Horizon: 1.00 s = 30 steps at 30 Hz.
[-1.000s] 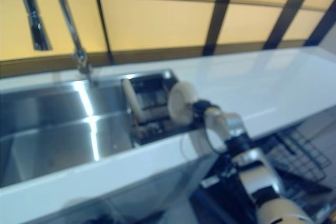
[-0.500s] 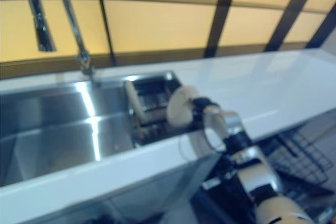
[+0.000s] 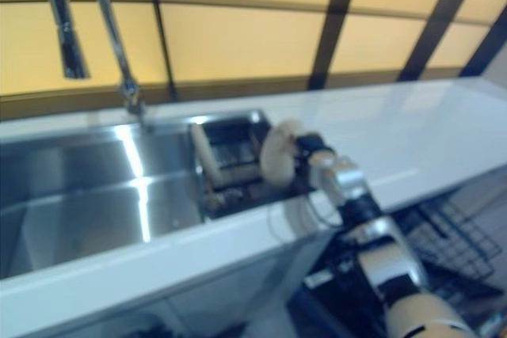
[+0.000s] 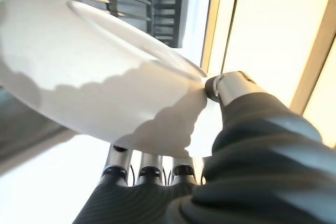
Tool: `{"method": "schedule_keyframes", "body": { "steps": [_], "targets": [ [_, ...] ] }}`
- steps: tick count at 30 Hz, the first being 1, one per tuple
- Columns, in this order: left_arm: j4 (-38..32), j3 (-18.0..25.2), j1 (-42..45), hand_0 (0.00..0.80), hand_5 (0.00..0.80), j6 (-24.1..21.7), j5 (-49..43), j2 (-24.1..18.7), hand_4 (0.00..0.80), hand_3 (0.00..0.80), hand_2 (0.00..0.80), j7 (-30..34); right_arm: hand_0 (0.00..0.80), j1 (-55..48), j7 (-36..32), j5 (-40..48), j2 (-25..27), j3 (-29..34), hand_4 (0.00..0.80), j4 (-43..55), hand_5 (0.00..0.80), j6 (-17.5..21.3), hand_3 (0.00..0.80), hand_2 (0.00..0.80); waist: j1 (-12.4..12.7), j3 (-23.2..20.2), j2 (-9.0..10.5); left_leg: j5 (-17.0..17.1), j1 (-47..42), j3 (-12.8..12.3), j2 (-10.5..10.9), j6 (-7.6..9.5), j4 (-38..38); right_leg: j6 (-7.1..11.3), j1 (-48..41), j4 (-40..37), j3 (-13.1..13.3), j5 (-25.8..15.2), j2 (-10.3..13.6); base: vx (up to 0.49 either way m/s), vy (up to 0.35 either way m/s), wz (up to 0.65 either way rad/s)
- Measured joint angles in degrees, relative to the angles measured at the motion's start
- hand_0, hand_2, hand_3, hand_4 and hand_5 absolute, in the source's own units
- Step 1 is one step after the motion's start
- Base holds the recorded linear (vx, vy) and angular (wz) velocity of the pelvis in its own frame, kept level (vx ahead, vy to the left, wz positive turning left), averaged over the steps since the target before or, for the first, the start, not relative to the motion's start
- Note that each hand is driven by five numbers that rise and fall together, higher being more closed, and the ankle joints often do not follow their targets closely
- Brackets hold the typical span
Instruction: Take plates into dishwasher
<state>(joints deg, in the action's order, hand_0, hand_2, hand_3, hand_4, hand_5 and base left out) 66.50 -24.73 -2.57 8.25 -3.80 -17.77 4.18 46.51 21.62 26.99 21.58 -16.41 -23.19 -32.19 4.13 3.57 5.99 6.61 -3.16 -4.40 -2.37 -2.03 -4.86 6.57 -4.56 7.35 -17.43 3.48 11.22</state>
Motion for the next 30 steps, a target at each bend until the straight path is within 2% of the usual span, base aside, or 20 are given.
{"method": "schedule_keyframes", "body": {
  "steps": [3, 6, 16, 20, 23, 30],
  "targets": [
    [0.0, 0.0, 0.0, 0.000, 0.000, -0.1, -1.3, 0.0, 0.000, 0.000, 0.000, 0.3, 0.800, 0.8, 0.3, -5.5, 2.2, 0.0, 0.800, 2.7, 0.800, 2.4, 0.800, 0.800, 0.0, 0.0, -0.01, 0.0, 0.1, 0.2, 0.0, -0.01, 0.0, 0.00, -0.1, 0.0, -0.2, 0.0, 0.0, 0.008, 0.004, 0.02],
    [0.0, 0.0, 0.1, 0.000, 0.000, -0.2, -2.2, 0.0, 0.000, 0.000, 0.000, 0.4, 0.800, 1.0, 1.5, -7.4, 3.9, 0.1, 0.800, 5.1, 0.800, 4.4, 0.800, 0.800, 0.0, 0.0, -0.18, -0.1, 0.1, 0.3, 0.0, -0.17, -0.2, -0.01, -0.1, -0.1, -0.3, 0.0, 0.0, 0.000, 0.000, 0.00],
    [0.0, 0.2, 0.7, 0.000, 0.000, -1.4, -4.3, 0.4, 0.000, 0.000, 0.000, 0.4, 0.800, 0.2, 4.0, -16.0, 4.7, 1.4, 0.800, 13.1, 0.800, 10.3, 0.800, 0.800, -0.1, -0.4, -1.29, -0.2, 0.1, 0.2, 0.0, -0.21, -0.3, 0.00, -0.1, -0.9, -0.3, 0.1, -0.1, 0.000, 0.000, 0.00],
    [0.0, 1.3, 1.2, 0.000, 0.000, -2.1, -4.4, 0.5, 0.000, 0.000, 0.000, 0.4, 0.800, -2.8, 4.5, -18.7, 7.6, 3.7, 0.800, 20.3, 0.800, 12.4, 0.800, 0.800, -0.3, -0.5, -1.14, -0.2, 0.5, 0.1, 0.0, -0.26, -0.2, 0.10, -0.1, -1.1, -0.3, 0.0, -0.2, 0.000, 0.000, 0.00],
    [0.0, 1.6, 1.5, 0.000, 0.000, -2.8, -4.5, 0.5, 0.000, 0.000, 0.000, 0.3, 0.800, -7.9, 4.9, -19.8, 11.1, 7.8, 0.800, 26.4, 0.800, 13.6, 0.800, 0.800, -0.4, -0.5, -1.13, -0.2, 0.8, 0.1, 0.0, -0.24, -0.3, 0.12, 0.2, -1.1, -0.3, -0.1, -0.2, 0.002, -0.045, 0.00],
    [0.2, 4.4, 3.0, 0.000, 0.000, -3.5, -6.7, 0.5, 0.000, 0.000, 0.000, 0.2, 0.800, -18.8, 7.8, -20.6, 13.8, 16.7, 0.800, 32.2, 0.800, 14.5, 0.800, 0.800, -3.4, -0.5, -1.10, -0.3, 0.9, -0.5, -0.2, -0.41, -0.3, 0.10, 1.0, -1.1, 0.3, 0.0, -0.3, -0.010, -0.061, -0.05]
  ]
}}
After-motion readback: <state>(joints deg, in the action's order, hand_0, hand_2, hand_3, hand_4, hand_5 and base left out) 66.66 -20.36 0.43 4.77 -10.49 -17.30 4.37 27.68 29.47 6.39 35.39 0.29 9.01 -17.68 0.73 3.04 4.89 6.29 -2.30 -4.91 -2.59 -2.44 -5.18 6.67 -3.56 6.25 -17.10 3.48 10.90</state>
